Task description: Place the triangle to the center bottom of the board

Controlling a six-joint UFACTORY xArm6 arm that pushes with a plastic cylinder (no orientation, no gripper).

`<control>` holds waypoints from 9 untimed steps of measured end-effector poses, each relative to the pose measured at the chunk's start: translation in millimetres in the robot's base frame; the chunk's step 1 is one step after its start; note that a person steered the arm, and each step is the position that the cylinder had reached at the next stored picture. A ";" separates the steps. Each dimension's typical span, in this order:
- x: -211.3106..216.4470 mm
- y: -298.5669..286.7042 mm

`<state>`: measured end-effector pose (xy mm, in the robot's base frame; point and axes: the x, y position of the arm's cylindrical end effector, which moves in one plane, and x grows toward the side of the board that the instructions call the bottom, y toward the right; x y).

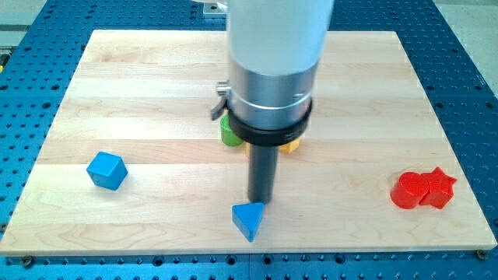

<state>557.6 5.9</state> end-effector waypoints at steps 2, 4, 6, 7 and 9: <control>37.6 -80.6; 41.5 -17.3; 22.7 80.0; 22.7 75.0; 22.7 92.8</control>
<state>580.3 98.7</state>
